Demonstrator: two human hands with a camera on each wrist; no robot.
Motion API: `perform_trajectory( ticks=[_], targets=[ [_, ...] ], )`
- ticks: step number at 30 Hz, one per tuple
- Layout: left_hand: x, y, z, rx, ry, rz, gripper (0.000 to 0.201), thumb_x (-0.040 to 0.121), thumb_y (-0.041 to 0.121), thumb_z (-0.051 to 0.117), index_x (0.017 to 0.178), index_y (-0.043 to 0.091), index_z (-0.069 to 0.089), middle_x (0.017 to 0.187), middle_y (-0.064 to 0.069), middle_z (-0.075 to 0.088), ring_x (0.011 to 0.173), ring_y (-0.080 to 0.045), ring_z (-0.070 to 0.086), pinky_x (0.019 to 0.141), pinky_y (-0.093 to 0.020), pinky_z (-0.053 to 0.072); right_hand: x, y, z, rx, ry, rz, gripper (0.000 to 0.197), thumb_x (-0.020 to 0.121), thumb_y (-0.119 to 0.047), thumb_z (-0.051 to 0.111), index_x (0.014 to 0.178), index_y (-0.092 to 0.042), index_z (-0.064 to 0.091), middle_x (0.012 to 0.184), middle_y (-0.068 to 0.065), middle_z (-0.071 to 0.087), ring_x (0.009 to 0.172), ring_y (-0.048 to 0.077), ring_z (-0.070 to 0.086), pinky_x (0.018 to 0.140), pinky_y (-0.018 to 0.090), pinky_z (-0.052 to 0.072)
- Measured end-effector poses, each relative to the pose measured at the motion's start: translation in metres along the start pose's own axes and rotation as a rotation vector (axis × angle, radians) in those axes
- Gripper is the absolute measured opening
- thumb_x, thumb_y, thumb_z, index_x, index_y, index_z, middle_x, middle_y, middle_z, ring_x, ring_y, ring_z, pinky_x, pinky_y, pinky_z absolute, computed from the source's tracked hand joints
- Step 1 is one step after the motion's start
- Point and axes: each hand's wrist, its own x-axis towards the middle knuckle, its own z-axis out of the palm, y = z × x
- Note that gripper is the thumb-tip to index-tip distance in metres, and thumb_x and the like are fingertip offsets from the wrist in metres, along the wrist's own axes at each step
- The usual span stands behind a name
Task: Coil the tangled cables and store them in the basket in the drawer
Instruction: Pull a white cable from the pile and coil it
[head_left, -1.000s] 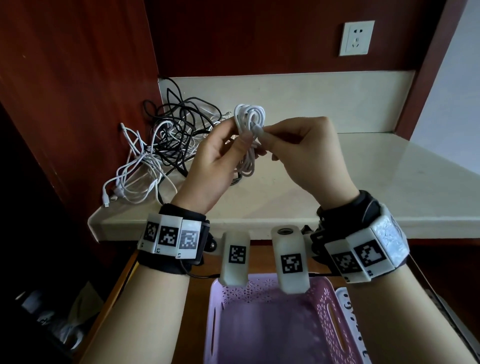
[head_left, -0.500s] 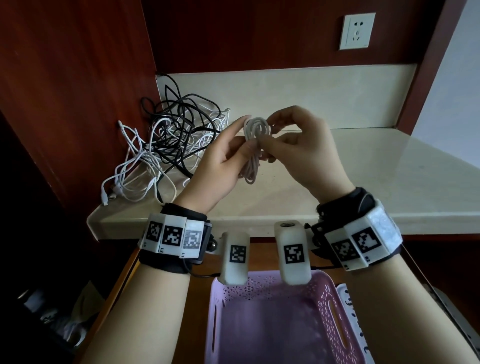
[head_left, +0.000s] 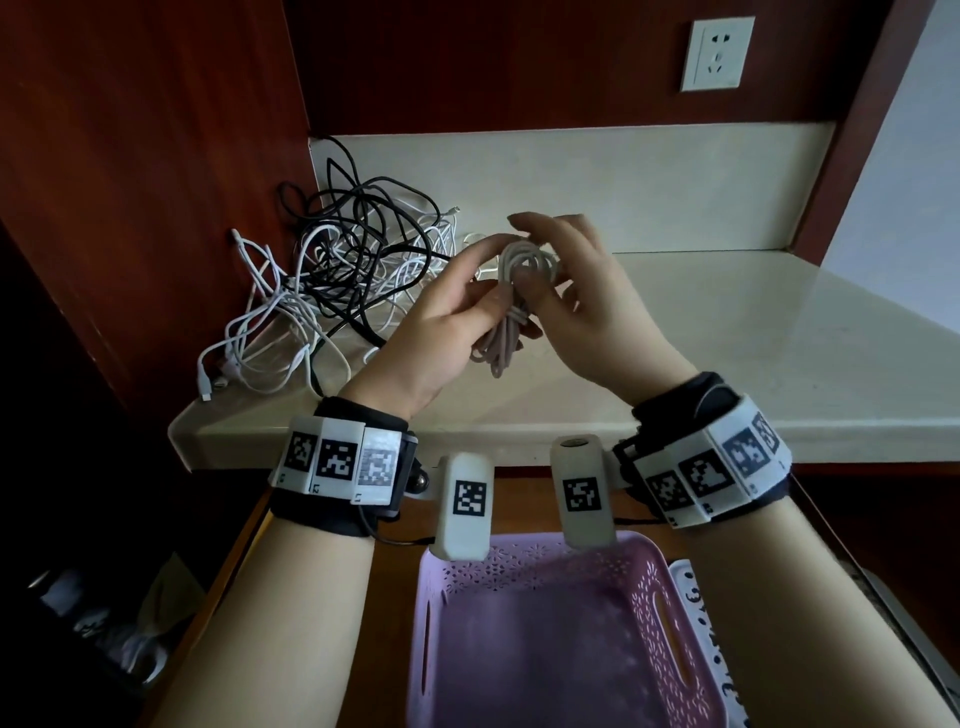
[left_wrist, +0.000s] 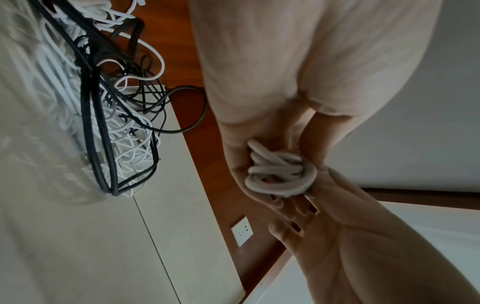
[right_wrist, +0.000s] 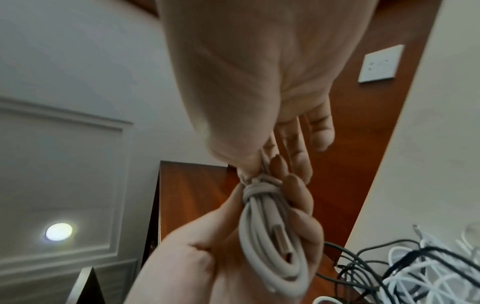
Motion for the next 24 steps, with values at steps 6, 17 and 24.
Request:
perform_trajectory(
  ticks=[6, 17, 24],
  targets=[
    [-0.005, 0.006, -0.009, -0.054, -0.035, -0.025, 0.035, 0.09, 0.011, 0.052, 0.12, 0.028, 0.053, 0.1, -0.005, 0.067, 0.084, -0.017, 0.069, 0.083, -0.054, 0.047, -0.001, 0.001, -0.002, 0.709, -0.101, 0.252, 0.04, 0.088, -0.013, 0.057, 0.127, -0.003, 0.051, 0.102, 0.002, 0.064, 0.089, 0.01, 0.061, 0.077, 0.024, 0.049],
    [0.0, 0.0, -0.02, 0.359, -0.162, -0.024, 0.045, 0.083, 0.002, 0.068, 0.107, 0.031, 0.043, 0.098, 0.007, 0.065, 0.091, -0.018, 0.065, 0.089, -0.037, 0.051, -0.003, 0.005, -0.013, 0.645, -0.169, 0.517, 0.02, 0.092, -0.014, 0.055, 0.085, 0.001, 0.068, 0.083, 0.017, 0.07, 0.071, 0.026, 0.066, 0.075, 0.035, 0.056],
    [0.002, -0.006, -0.022, 0.578, -0.123, 0.038, 0.056, 0.078, 0.014, 0.075, 0.122, 0.021, 0.041, 0.109, 0.01, 0.05, 0.092, -0.026, 0.062, 0.074, -0.012, 0.045, -0.002, 0.0, -0.013, 0.525, -0.149, 0.562, 0.011, 0.086, 0.003, 0.057, 0.087, 0.006, 0.068, 0.087, 0.021, 0.07, 0.074, 0.029, 0.067, 0.075, 0.033, 0.057]
  ],
)
